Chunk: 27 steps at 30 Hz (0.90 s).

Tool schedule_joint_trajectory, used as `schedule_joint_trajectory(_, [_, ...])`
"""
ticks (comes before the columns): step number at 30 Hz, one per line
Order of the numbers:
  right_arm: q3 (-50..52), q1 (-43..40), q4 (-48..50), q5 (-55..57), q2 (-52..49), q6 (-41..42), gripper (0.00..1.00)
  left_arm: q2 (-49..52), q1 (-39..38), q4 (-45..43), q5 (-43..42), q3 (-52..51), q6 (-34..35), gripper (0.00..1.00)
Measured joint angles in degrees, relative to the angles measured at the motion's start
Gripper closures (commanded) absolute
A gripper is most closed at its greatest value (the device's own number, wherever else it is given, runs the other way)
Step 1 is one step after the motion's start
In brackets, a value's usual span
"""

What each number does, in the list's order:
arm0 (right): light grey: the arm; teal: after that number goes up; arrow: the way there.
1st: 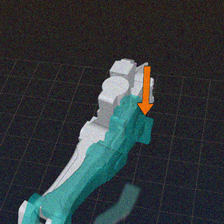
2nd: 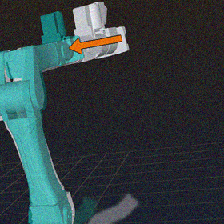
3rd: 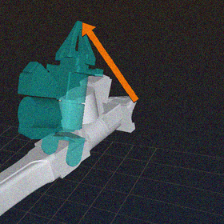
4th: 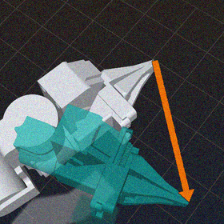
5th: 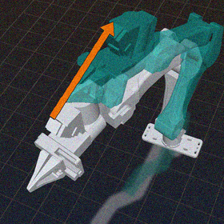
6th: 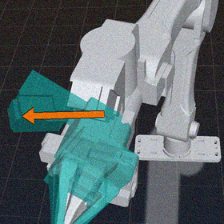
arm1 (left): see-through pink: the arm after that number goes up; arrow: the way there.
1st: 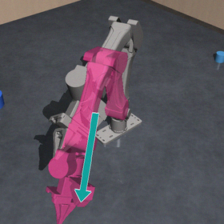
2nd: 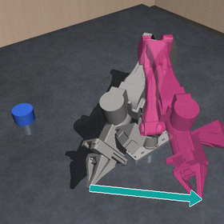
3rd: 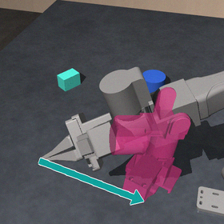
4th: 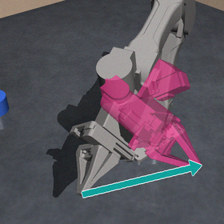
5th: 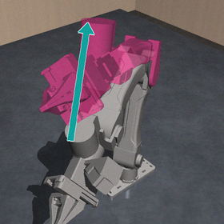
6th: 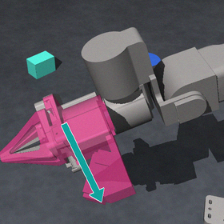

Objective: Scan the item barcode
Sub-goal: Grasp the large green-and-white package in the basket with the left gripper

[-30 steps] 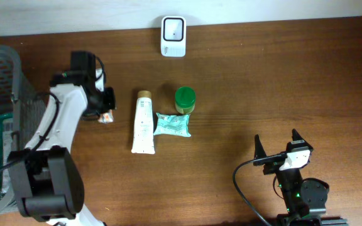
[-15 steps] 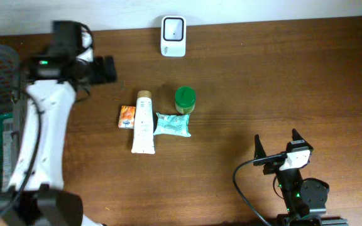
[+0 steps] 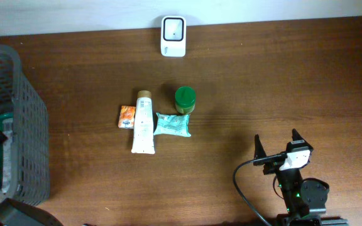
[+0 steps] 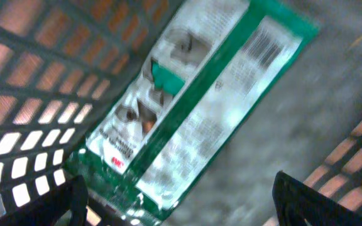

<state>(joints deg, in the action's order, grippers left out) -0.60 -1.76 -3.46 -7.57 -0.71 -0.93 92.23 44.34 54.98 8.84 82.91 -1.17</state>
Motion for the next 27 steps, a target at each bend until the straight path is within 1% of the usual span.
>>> schedule_joint_trajectory(1, [0.0, 0.0, 0.0, 0.0, 0.0, 0.0, 0.02, 0.0, 0.5, -2.9, 0.0, -2.8, -2.7, 0.02])
schedule_joint_trajectory(2, [0.0, 0.0, 0.0, 0.0, 0.0, 0.0, 0.02, 0.0, 1.0, -7.2, 0.0, -6.7, -5.9, 0.05])
schedule_joint_trajectory(3, [0.0, 0.0, 0.0, 0.0, 0.0, 0.0, 0.02, 0.1, 1.2, -9.8, 0.0, -9.8, -8.6, 0.01])
schedule_joint_trajectory(4, [0.0, 0.0, 0.0, 0.0, 0.0, 0.0, 0.02, 0.3, 1.2, -12.2, 0.0, -12.1, -11.2, 0.00])
schedule_joint_trajectory(6, [0.0, 0.0, 0.0, 0.0, 0.0, 0.0, 0.01, 2.2, 1.2, -16.0, 0.0, -13.5, -13.7, 0.01])
schedule_joint_trajectory(8, [0.0, 0.0, 0.0, 0.0, 0.0, 0.0, 0.02, 5.9, 1.2, -16.9, 0.0, -13.7, -15.9, 0.01])
schedule_joint_trajectory(10, [0.0, 0.0, 0.0, 0.0, 0.0, 0.0, 0.02, 9.9, 1.2, -17.2, 0.0, -13.8, -16.9, 0.00])
schedule_joint_trajectory(12, [0.0, 0.0, 0.0, 0.0, 0.0, 0.0, 0.01, 13.0, 1.2, -17.8, -0.1, -13.8, -17.6, 0.02])
schedule_joint_trajectory(15, [0.0, 0.0, 0.0, 0.0, 0.0, 0.0, 0.02, 13.8, 1.2, -18.8, -0.7, -13.5, -18.6, 0.02])
schedule_joint_trajectory(16, [0.0, 0.0, 0.0, 0.0, 0.0, 0.0, 0.02, 14.8, 1.2, -19.3, -1.1, -12.6, -18.7, 0.06])
schedule_joint_trajectory(18, [0.0, 0.0, 0.0, 0.0, 0.0, 0.0, 0.02, 15.8, 1.2, -19.5, -1.6, -11.7, -18.8, 0.25])
schedule_joint_trajectory(19, [0.0, 0.0, 0.0, 0.0, 0.0, 0.0, 0.02, 16.0, 1.2, -19.7, -1.9, -11.5, -19.1, 0.26])
schedule_joint_trajectory(21, [0.0, 0.0, 0.0, 0.0, 0.0, 0.0, 0.02, 16.4, 1.2, -20.0, -2.6, -11.4, -19.0, 0.21])
schedule_joint_trajectory(25, [0.0, 0.0, 0.0, 0.0, 0.0, 0.0, 0.02, 17.1, 1.2, -20.3, -2.4, -10.9, -19.0, 0.18])
schedule_joint_trajectory(26, [0.0, 0.0, 0.0, 0.0, 0.0, 0.0, 0.02, 17.7, 1.2, -20.3, -2.6, -10.5, -19.0, 0.18])
schedule_joint_trajectory(27, [0.0, 0.0, 0.0, 0.0, 0.0, 0.1, 0.02, 18.1, 1.2, -20.4, -2.6, -10.2, -19.0, 0.29])
